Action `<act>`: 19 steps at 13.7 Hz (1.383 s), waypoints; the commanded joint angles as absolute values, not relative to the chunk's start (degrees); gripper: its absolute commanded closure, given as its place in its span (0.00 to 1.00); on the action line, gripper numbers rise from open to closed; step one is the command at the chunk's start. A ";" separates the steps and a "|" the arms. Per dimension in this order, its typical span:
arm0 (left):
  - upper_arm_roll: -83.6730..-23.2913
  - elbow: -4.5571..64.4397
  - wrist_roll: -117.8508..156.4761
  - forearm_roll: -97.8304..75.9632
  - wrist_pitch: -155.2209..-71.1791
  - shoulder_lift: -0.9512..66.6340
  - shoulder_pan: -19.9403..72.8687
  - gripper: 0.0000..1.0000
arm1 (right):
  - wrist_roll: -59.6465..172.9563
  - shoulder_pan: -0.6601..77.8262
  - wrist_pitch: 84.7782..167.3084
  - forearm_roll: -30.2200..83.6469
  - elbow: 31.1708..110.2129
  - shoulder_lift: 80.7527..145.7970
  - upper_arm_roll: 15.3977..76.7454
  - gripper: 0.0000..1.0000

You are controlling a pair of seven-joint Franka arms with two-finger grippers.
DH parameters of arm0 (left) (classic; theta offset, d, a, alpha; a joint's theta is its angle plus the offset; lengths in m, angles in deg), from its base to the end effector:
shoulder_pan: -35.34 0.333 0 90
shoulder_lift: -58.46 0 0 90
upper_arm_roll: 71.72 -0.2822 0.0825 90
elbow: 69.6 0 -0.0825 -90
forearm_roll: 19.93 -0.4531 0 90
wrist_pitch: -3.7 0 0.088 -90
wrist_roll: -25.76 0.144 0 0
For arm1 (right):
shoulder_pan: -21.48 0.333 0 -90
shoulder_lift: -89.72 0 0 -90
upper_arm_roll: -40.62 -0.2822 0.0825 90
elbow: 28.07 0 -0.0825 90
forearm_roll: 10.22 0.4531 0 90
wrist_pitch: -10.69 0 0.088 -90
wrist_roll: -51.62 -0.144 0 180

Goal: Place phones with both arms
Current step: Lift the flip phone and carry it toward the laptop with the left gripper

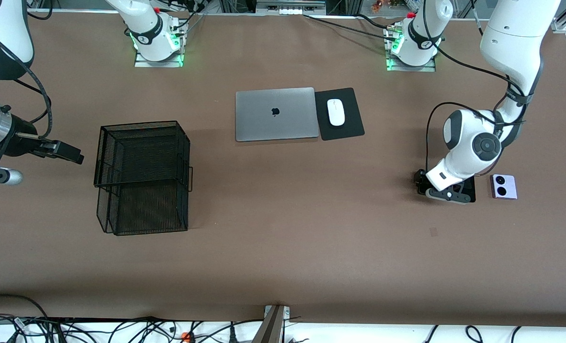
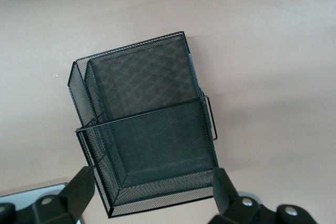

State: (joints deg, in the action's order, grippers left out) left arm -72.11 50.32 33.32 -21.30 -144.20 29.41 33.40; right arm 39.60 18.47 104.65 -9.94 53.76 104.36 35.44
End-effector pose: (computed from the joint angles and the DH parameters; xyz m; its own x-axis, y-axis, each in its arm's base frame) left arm 0.5985 -0.0157 0.0483 0.9836 -0.1791 -0.0207 -0.1793 -0.9837 -0.0130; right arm 0.6918 0.0218 0.4691 0.9837 -0.1733 -0.0476 -0.1743 -0.9845 -0.0182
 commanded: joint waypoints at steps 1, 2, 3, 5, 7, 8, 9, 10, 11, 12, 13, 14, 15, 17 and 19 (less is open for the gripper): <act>-70.06 42.49 28.33 -21.51 -135.20 29.02 32.27 1.00 | 40.64 17.62 103.85 -8.99 53.06 104.49 35.00 0.00; -69.18 40.29 26.40 -21.51 -133.25 28.93 31.74 1.00 | 40.64 17.62 103.85 -8.99 53.06 104.49 35.00 0.00; -68.82 38.88 24.20 -21.51 -132.02 28.84 30.78 1.00 | 40.64 17.62 103.85 -8.99 53.06 104.49 35.00 0.00; -68.82 36.68 16.06 -21.42 -131.48 28.23 25.79 1.00 | 40.64 17.62 103.85 -8.90 53.06 104.49 35.00 0.00; -68.82 32.82 6.91 -21.42 -131.39 25.87 20.34 1.00 | 40.64 17.62 103.94 -8.90 53.06 104.49 35.00 0.00; -68.82 30.80 3.30 -21.42 -131.39 24.64 18.22 1.00 | 40.64 17.62 103.94 -8.90 53.06 104.49 35.00 0.00; -68.73 28.95 0.04 -21.42 -131.30 23.58 16.02 1.00 | 40.64 17.62 103.94 -8.90 53.06 104.49 35.00 0.00; -68.82 27.63 -2.86 -21.33 -131.39 22.61 13.74 1.00 | 40.64 17.62 103.94 -8.90 53.06 104.49 35.00 0.00; -68.82 26.31 -5.85 -21.33 -131.39 21.73 11.80 1.00 | 40.64 17.62 103.94 -8.90 53.06 104.49 35.00 0.00; -68.73 24.47 -8.75 -21.24 -131.39 20.77 9.87 1.00 | 40.64 17.62 103.94 -8.90 53.06 104.49 35.00 0.00; -68.82 22.01 -12.08 -21.24 -131.39 19.37 7.85 1.00 | 40.64 17.62 103.94 -8.90 53.06 104.49 35.00 0.00; -68.82 19.64 -14.81 -21.24 -131.39 18.13 6.09 1.00 | 40.64 17.62 103.94 -8.90 53.06 104.49 35.00 0.00; -68.82 17.35 -16.76 -21.24 -131.39 16.82 5.03 1.00 | 40.64 17.62 103.94 -8.90 53.06 104.49 35.00 0.00; -68.82 14.18 -20.19 -21.16 -131.48 14.88 2.92 1.00 | 40.64 17.62 103.94 -8.90 53.06 104.49 35.00 0.00; -68.82 10.15 -23.62 -21.24 -132.00 11.90 0.98 1.00 | 40.64 17.62 103.94 -8.90 53.06 104.49 35.00 0.00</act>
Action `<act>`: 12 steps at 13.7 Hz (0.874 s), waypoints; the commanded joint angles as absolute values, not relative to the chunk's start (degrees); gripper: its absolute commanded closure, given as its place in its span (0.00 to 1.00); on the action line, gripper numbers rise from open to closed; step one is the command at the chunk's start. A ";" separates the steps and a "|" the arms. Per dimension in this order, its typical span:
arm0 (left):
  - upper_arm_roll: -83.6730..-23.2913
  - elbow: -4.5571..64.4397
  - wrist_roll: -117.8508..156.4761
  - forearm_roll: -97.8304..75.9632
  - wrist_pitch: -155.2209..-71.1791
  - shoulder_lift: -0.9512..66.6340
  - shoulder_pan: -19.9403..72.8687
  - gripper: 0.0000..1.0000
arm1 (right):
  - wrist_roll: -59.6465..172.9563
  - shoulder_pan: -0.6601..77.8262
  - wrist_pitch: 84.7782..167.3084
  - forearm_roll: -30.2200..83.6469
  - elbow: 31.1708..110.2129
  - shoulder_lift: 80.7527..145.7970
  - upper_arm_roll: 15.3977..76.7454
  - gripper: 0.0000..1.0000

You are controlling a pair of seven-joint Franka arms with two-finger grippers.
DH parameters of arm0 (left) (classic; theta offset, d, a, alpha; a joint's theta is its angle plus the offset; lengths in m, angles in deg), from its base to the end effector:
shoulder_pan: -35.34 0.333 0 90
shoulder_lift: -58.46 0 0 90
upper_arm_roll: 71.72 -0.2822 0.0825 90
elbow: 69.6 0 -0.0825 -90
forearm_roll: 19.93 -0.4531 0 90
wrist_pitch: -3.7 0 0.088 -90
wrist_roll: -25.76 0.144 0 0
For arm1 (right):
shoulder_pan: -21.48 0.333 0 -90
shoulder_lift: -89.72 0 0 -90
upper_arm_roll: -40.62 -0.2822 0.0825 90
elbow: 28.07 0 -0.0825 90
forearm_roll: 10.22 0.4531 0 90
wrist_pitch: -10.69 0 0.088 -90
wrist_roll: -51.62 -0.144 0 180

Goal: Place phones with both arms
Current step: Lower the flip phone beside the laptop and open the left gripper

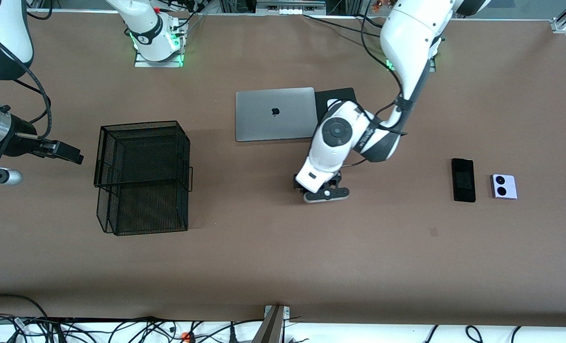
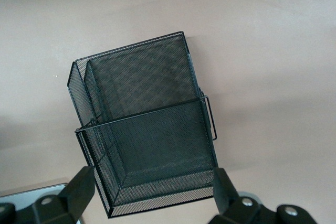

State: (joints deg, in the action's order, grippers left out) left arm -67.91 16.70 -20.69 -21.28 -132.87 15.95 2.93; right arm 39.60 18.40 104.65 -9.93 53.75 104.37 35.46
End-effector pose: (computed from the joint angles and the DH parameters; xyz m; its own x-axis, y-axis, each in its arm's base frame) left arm 0.6188 -0.4467 0.1358 0.9797 0.1859 0.0749 0.1764 -0.9773 0.1173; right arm 0.6919 0.0207 0.4690 0.9834 -0.1748 -0.0476 -0.1759 -0.9842 -0.0183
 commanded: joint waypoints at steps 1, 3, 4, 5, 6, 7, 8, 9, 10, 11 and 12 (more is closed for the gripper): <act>-68.82 7.16 -24.50 -21.24 -132.00 9.44 0.10 1.00 | 40.64 17.62 103.94 -8.90 53.06 104.49 35.00 0.00; -68.99 2.06 -26.52 -21.42 -132.18 5.22 -1.57 1.00 | 40.64 17.62 103.94 -8.90 53.06 104.49 35.00 0.00; -69.26 0.21 -26.97 -21.59 -132.27 3.81 -2.36 1.00 | 40.64 17.62 103.94 -8.90 53.06 104.49 35.00 0.00; -69.35 -1.38 -26.97 -21.60 -132.27 2.40 -2.98 1.00 | 40.64 17.62 103.94 -8.90 53.06 104.49 35.00 0.00; -69.43 -1.83 -26.97 -21.60 -132.35 1.61 -3.59 1.00 | 40.64 17.62 103.85 -8.90 53.06 104.49 35.00 0.00; -69.43 -2.01 -26.88 -21.77 -132.79 1.25 -3.95 1.00 | 40.64 17.62 103.85 -8.90 53.06 104.49 35.00 0.00; -69.52 -1.92 -26.54 -21.95 -133.40 0.90 -4.82 1.00 | 40.64 17.62 103.94 -8.90 53.06 104.49 35.00 0.00; -69.61 -1.92 -25.84 -22.21 -133.50 0.63 -5.44 1.00 | 40.64 17.62 103.94 -8.90 53.06 104.49 35.00 0.00; -69.61 -1.92 -25.65 -23.08 -133.50 0.46 -5.62 1.00 | 40.64 17.62 103.85 -8.90 53.06 104.49 35.00 0.00; -69.61 -1.92 -25.65 -24.05 -133.50 0.19 -5.79 1.00 | 40.64 17.62 103.85 -8.90 53.06 104.49 35.00 0.00; -69.61 -2.01 -25.65 -24.49 -133.58 -0.33 -6.75 1.00 | 40.64 17.62 103.85 -8.90 53.06 104.49 35.00 0.00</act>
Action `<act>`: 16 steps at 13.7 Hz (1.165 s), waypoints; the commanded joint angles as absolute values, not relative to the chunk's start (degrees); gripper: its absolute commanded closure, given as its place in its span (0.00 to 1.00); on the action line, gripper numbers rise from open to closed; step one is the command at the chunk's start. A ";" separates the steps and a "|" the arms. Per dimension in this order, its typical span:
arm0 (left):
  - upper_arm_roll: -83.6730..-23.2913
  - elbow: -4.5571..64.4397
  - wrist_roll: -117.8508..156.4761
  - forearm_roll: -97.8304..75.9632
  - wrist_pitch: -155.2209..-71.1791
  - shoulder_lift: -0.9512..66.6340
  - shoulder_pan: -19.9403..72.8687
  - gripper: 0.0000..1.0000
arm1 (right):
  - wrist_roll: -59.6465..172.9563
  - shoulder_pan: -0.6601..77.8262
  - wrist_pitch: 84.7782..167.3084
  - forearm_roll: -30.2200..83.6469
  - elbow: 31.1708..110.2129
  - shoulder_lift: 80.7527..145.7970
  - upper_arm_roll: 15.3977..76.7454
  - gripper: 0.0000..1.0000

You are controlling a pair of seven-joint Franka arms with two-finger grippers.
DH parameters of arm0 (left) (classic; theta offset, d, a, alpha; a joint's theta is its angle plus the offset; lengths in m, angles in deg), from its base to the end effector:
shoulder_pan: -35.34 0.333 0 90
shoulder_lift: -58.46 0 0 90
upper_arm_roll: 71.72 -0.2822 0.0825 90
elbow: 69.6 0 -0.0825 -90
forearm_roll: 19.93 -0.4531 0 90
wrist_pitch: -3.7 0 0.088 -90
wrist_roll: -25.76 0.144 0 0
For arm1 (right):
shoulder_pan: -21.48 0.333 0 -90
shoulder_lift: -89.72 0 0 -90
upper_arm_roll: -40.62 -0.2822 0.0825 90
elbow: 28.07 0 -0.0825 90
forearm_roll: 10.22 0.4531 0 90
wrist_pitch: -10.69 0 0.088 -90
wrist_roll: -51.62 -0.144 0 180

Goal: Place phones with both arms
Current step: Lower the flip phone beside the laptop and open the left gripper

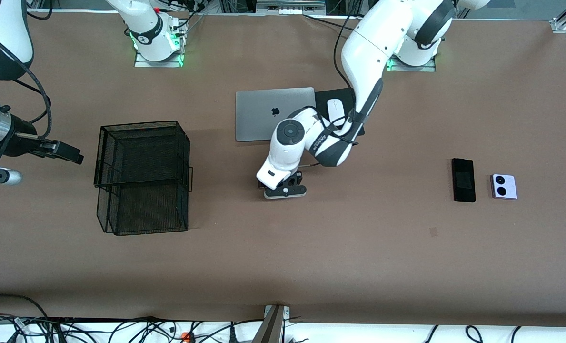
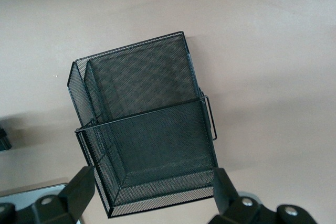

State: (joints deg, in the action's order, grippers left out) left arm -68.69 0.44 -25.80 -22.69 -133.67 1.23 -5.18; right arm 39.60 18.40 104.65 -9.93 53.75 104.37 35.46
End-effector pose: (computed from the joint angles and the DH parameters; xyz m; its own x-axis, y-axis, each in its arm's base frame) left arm 0.5899 -0.5471 0.0820 0.9843 0.1417 0.1051 0.1262 -0.9818 0.1422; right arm 0.6919 0.0207 0.4690 0.9834 -0.1748 -0.0476 -0.1759 -0.9842 -0.0183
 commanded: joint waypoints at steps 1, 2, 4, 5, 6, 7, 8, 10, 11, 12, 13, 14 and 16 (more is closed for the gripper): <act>-69.78 -2.01 -25.57 -24.58 -133.59 -0.68 -6.85 1.00 | 40.72 17.53 103.76 -8.90 53.06 104.49 35.08 0.00; -69.79 -2.01 -25.56 -24.50 -133.59 -0.69 -6.85 1.00 | 41.51 17.44 103.68 -8.90 53.06 104.40 35.43 0.00; -69.96 -1.92 -25.83 -24.76 -133.59 -0.95 -7.11 0.00 | 42.83 17.44 103.76 -8.99 53.06 104.40 36.31 0.00; -70.66 -2.01 -26.26 -25.98 -133.59 -0.86 -7.90 0.00 | 43.01 17.44 103.76 -8.90 53.06 104.40 36.32 0.00; -71.80 -2.01 -26.35 -26.08 -133.50 -0.69 -8.25 0.00 | 43.01 17.44 103.76 -8.90 53.06 104.40 36.32 0.00; -72.07 -2.27 -26.18 -25.99 -132.71 -0.08 -8.17 0.00 | 42.92 17.44 103.76 -8.99 53.06 104.40 36.32 0.00; -72.07 -2.27 -25.92 -25.99 -131.40 0.97 -7.73 0.00 | 43.01 17.44 103.68 -8.99 53.06 104.40 36.32 0.00; -72.16 -3.40 -24.78 -25.64 -125.18 2.99 -5.55 0.00 | 43.10 17.44 103.67 -8.99 53.06 104.40 36.75 0.00; -71.55 -4.46 -22.08 -25.29 -120.88 4.57 -3.09 0.00 | 43.10 17.44 103.76 -8.99 53.06 104.40 36.76 0.00; -70.59 -4.47 -17.96 -23.98 -116.75 6.24 -0.46 0.00 | 43.18 17.53 103.76 -9.08 52.97 104.40 36.67 0.00; -70.40 -4.47 -14.00 -22.84 -113.58 8.60 1.48 0.00 | 43.10 17.44 103.76 -9.08 52.97 104.40 36.75 0.00; -70.40 -3.86 -10.57 -22.39 -110.68 10.19 3.41 0.00 | 43.45 17.35 103.85 -9.60 52.97 104.49 36.76 0.00; -70.49 -3.41 -4.33 -22.39 -104.00 12.31 7.02 0.00 | 43.27 17.62 103.76 -9.87 53.06 104.49 36.67 0.00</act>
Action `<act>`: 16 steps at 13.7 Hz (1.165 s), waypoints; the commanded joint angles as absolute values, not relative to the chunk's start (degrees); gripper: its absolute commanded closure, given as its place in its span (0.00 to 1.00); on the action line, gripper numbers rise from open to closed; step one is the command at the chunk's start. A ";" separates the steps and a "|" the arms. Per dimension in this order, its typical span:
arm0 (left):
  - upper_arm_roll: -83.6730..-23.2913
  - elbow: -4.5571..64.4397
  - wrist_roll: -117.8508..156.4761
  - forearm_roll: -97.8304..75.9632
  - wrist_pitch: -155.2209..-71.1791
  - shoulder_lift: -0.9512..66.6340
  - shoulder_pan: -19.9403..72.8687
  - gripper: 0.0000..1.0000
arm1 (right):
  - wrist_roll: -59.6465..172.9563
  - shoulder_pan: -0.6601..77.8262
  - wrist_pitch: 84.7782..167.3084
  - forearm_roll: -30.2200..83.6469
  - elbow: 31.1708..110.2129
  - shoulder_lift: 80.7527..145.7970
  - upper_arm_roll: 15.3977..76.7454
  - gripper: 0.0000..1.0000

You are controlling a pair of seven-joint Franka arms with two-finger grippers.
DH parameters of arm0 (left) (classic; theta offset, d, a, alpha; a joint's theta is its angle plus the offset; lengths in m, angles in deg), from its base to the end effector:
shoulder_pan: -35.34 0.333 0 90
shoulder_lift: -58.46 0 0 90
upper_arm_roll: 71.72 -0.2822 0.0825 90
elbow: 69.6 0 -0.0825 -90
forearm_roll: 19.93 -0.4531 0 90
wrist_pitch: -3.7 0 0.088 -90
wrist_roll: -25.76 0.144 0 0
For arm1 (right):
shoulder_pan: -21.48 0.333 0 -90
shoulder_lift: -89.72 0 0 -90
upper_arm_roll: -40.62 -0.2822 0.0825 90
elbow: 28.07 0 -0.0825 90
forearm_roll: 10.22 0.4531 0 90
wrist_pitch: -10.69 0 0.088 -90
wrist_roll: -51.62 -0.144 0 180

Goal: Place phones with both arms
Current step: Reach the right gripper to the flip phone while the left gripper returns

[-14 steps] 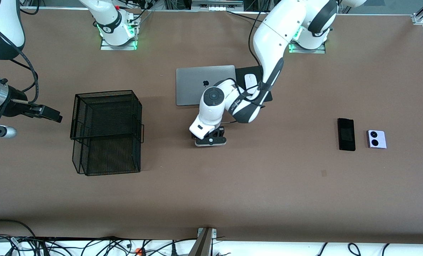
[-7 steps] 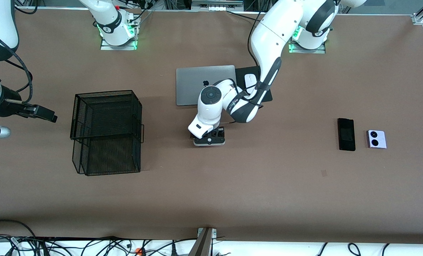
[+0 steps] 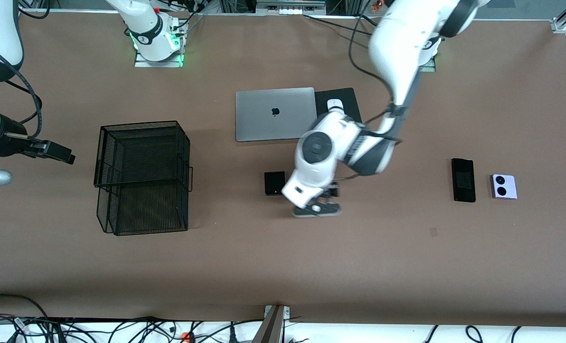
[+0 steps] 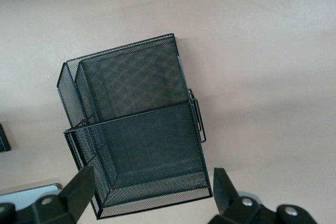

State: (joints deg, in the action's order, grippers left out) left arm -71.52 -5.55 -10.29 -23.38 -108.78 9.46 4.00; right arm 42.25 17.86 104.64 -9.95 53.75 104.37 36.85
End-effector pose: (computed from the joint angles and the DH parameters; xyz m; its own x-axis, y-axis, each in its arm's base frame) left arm 0.6878 -0.4144 0.2097 0.9982 0.0560 0.0225 0.0570 -0.9972 -0.0488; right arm 0.6922 -0.0013 0.4687 0.9857 -0.1619 -0.0463 -0.1627 -0.9866 -0.0140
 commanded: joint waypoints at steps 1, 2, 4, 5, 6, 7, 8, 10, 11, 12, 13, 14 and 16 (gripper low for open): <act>-70.49 -3.33 -0.55 -22.47 -101.18 13.28 8.78 0.00 | 43.36 17.70 103.76 -9.87 53.06 104.49 36.67 0.00; -70.58 -3.15 2.88 -22.47 -98.81 13.81 10.80 0.00 | 43.36 17.71 103.76 -9.52 52.97 104.49 36.49 0.00; -70.58 0.17 8.16 -23.09 -97.46 16.26 14.31 0.00 | 43.01 19.01 103.85 -9.08 53.06 104.75 35.88 0.00; -70.66 2.80 11.40 -23.35 -97.46 18.02 15.99 0.00 | 41.97 20.50 103.85 -8.73 53.23 105.54 35.88 0.00; -70.93 4.91 14.92 -23.53 -97.46 19.43 17.39 0.00 | 41.87 22.26 104.11 -8.03 53.23 106.07 35.88 0.00; -71.10 6.76 18.17 -23.96 -97.46 20.48 18.97 0.00 | 41.00 24.62 104.64 -5.59 53.23 106.77 35.88 0.00; -71.02 8.61 21.08 -26.06 -97.46 21.71 20.30 0.00 | 38.12 26.74 105.51 -3.13 53.23 108.25 35.88 0.00; -71.02 11.25 25.65 -28.36 -97.55 23.39 22.93 0.00 | 31.87 32.79 112.16 -3.80 52.45 112.20 36.05 0.00; -71.02 12.40 28.37 -29.06 -97.64 24.35 24.34 0.00 | 30.37 34.82 115.16 -4.15 52.01 113.96 36.14 0.00; -71.02 13.45 31.01 -29.15 -97.73 25.32 25.74 0.00 | 27.92 36.93 117.71 -4.42 51.83 115.63 36.14 0.00; -71.02 14.33 33.65 -29.15 -97.90 26.37 27.32 0.00 | 24.85 38.95 121.22 -4.59 51.30 117.48 36.14 0.00; -70.93 15.47 36.37 -29.15 -98.08 27.17 29.25 0.00 | 22.12 41.15 124.12 -5.55 50.86 119.50 36.14 0.00; -70.93 16.97 39.73 -29.15 -99.74 27.70 31.81 0.00 | 16.84 46.95 127.04 -11.34 47.54 125.29 36.32 0.00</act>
State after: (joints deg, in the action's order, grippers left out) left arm -71.79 12.42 36.12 -28.08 -97.59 24.61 29.16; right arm 21.84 42.26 125.67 -7.30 52.88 119.59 35.50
